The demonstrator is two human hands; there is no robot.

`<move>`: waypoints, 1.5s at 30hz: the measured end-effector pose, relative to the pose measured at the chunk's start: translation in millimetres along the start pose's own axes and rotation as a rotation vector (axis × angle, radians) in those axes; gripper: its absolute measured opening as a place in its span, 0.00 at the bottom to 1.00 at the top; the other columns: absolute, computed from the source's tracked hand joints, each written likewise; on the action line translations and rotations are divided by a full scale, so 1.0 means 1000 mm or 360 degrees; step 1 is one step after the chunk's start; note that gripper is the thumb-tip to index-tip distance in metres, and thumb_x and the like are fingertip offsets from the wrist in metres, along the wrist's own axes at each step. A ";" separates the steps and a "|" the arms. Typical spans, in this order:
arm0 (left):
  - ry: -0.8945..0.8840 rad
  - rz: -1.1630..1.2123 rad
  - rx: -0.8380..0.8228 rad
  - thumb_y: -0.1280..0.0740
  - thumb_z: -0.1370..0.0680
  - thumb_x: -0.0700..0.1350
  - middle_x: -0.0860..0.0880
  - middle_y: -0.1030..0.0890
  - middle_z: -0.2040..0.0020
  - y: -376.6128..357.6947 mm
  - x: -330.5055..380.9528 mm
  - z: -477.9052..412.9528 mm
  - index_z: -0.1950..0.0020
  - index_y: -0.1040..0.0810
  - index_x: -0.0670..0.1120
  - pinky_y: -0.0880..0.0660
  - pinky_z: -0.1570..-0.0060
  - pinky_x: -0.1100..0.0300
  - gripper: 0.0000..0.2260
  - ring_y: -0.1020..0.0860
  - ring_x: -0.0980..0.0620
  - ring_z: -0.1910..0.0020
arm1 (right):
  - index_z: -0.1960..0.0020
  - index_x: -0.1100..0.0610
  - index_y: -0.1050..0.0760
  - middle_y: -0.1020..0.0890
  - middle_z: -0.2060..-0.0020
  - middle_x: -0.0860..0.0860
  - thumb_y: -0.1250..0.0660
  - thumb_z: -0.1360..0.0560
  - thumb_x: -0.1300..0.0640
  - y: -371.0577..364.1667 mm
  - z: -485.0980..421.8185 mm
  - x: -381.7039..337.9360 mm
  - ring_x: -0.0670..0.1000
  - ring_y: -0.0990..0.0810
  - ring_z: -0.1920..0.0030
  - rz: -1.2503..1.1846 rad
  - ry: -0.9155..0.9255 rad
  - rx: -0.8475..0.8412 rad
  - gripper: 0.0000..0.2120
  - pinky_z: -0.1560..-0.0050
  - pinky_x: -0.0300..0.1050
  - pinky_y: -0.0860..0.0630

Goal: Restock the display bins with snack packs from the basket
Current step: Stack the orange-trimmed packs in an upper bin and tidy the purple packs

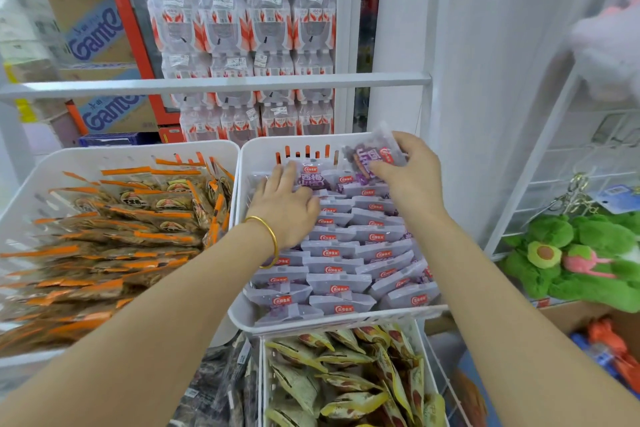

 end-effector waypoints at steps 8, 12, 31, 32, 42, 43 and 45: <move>-0.0028 0.0062 0.0003 0.52 0.18 0.52 0.43 0.57 0.22 -0.002 -0.004 -0.001 0.31 0.31 0.50 0.56 0.26 0.47 0.20 0.58 0.45 0.24 | 0.39 0.57 0.24 0.20 0.50 0.49 0.29 0.29 0.65 -0.032 -0.024 -0.011 0.47 0.23 0.50 0.0277 0.0281 -0.0358 0.19 0.49 0.37 0.27; -0.0010 0.0128 0.0006 0.51 0.18 0.52 0.44 0.56 0.22 -0.001 -0.005 0.000 0.33 0.29 0.50 0.56 0.26 0.47 0.18 0.58 0.45 0.24 | 0.38 0.57 0.24 0.19 0.44 0.54 0.30 0.28 0.64 -0.045 -0.030 0.000 0.54 0.23 0.43 0.0783 0.0402 -0.0472 0.19 0.43 0.43 0.30; 0.0082 0.0406 0.0397 0.37 0.21 0.47 0.46 0.39 0.27 0.004 -0.012 -0.010 0.44 0.18 0.52 0.42 0.30 0.49 0.10 0.44 0.44 0.28 | 0.38 0.52 0.26 0.21 0.45 0.48 0.31 0.27 0.59 -0.048 -0.030 0.017 0.49 0.24 0.45 0.0832 0.0631 -0.0511 0.18 0.43 0.46 0.28; 0.0080 0.0445 0.0410 0.35 0.22 0.46 0.46 0.38 0.28 0.004 -0.013 -0.011 0.44 0.18 0.52 0.42 0.30 0.50 0.09 0.44 0.45 0.29 | 0.43 0.53 0.24 0.20 0.47 0.47 0.31 0.27 0.60 -0.044 -0.028 0.016 0.49 0.24 0.47 0.0788 0.0649 -0.0451 0.13 0.43 0.46 0.28; 0.0059 0.0280 0.0434 0.35 0.22 0.43 0.47 0.37 0.29 0.007 -0.008 -0.008 0.49 0.18 0.50 0.34 0.37 0.46 0.07 0.42 0.44 0.30 | 0.44 0.57 0.18 0.20 0.40 0.51 0.35 0.24 0.65 -0.045 -0.022 0.027 0.49 0.24 0.38 0.0552 0.0526 -0.0624 0.12 0.32 0.49 0.31; 0.0063 0.0243 0.0433 0.36 0.22 0.43 0.48 0.37 0.29 0.007 -0.006 -0.007 0.48 0.18 0.49 0.33 0.38 0.46 0.08 0.42 0.45 0.31 | 0.43 0.56 0.19 0.20 0.39 0.50 0.36 0.23 0.65 -0.044 -0.022 0.027 0.49 0.24 0.37 0.0572 0.0522 -0.0630 0.13 0.32 0.48 0.32; 0.0055 0.0213 0.0451 0.38 0.21 0.42 0.48 0.36 0.31 0.007 -0.004 -0.006 0.47 0.20 0.48 0.32 0.39 0.45 0.08 0.41 0.45 0.32 | 0.41 0.55 0.20 0.22 0.38 0.49 0.38 0.23 0.66 -0.043 -0.022 0.026 0.48 0.26 0.35 0.0625 0.0519 -0.0640 0.14 0.31 0.47 0.33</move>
Point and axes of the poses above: each hand's wrist, its own z-axis away from the middle knuckle, its own y-axis out of the back of the hand, x = y × z, the point moved 3 cm from there along -z, towards the middle knuckle
